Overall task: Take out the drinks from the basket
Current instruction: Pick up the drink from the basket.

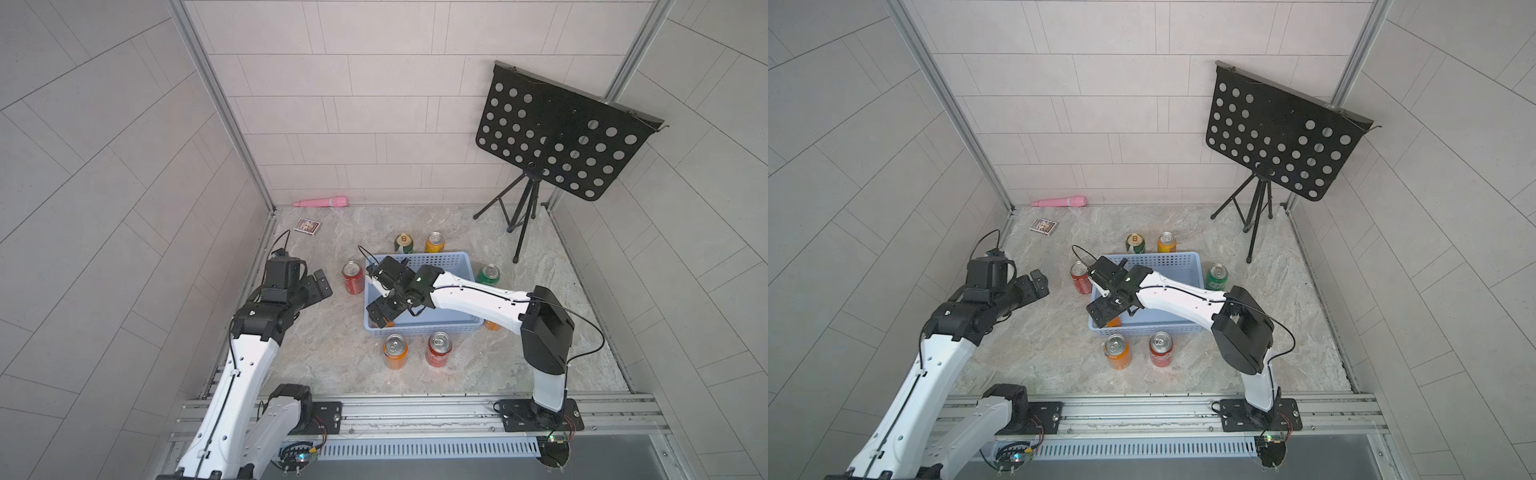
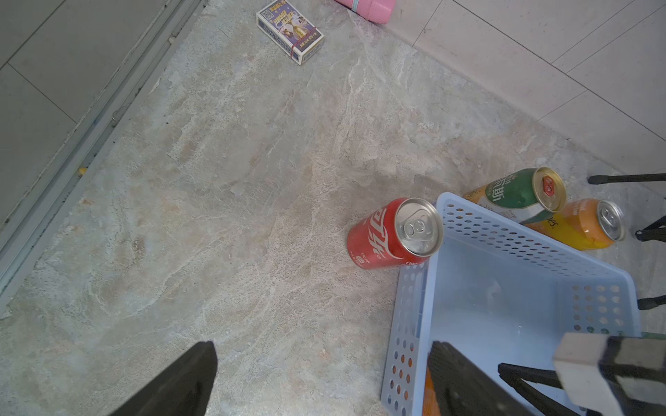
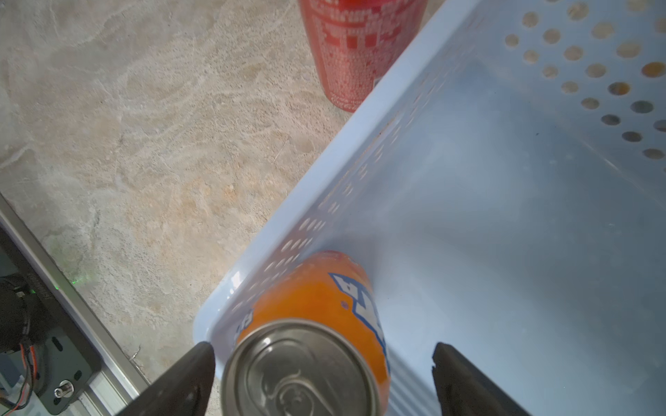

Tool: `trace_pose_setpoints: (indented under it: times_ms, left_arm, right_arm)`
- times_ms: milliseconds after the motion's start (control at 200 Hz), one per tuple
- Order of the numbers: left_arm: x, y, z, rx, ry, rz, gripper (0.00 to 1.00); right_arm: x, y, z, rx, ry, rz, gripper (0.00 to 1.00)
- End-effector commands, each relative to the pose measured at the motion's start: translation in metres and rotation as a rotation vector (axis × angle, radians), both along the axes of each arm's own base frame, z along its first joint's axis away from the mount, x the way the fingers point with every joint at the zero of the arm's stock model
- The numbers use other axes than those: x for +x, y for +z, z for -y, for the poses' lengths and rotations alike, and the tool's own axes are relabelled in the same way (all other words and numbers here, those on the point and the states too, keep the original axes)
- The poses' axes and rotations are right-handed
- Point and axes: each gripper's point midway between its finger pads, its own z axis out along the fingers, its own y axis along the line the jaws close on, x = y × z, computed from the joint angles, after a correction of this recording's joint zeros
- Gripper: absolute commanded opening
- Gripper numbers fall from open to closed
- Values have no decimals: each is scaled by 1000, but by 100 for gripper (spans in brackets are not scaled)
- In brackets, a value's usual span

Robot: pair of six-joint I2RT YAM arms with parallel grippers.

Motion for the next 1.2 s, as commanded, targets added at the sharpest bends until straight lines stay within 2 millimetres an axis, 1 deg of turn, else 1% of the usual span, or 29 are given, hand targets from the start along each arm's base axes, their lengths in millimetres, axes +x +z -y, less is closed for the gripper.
trace_pose_setpoints:
  times_ms: [0, 230, 365, 385, 435, 475, 520, 600, 675, 750, 845, 951, 1081, 1196]
  left_arm:
    - [2, -1, 0, 1, -8, -1, 100]
    - [2, 2, 0, 0, -10, 17, 100]
    - [3, 1, 2, -12, -22, 12, 100]
    - [4, 1, 3, -16, -27, 12, 100]
    - [5, 0, 6, -24, -43, 10, 100]
    - [5, 0, 7, -27, -45, 5, 100]
    - [5, -1, 7, -28, -46, 3, 100]
    - [5, 0, 7, -30, -47, 6, 100]
    - [6, 0, 8, -34, -51, 9, 100]
    - [5, 0, 9, -36, -52, 9, 100]
    - [5, 0, 9, -41, -54, 11, 100]
    - [5, 1, 11, -50, -63, 18, 100]
    - [6, 3, 12, -49, -69, 27, 100]
    - [5, 3, 11, -38, -71, 21, 100]
  right_arm:
    - [-4, -8, 1, -31, 4, -14, 96]
    - [-4, -18, -4, -42, 1, -27, 92]
    - [-6, -22, -7, -44, 8, -43, 87]
    - [-6, -22, -7, -46, 7, -43, 85]
    - [-6, -22, -7, -44, 3, -46, 76]
    - [-7, -21, -8, -38, 4, -51, 71]
    - [-8, -22, -9, -36, 3, -55, 68]
    - [-9, -22, -10, -34, 1, -59, 65]
    - [-9, -20, -8, -33, -2, -56, 60]
    - [-8, -15, -6, -34, -6, -42, 57]
    - [-6, -4, -4, -27, -8, -17, 51]
    - [-6, 7, -2, -14, -10, 6, 42]
    - [-6, 16, 0, -4, -17, 23, 37]
    - [-5, 21, 3, -7, -24, 36, 36]
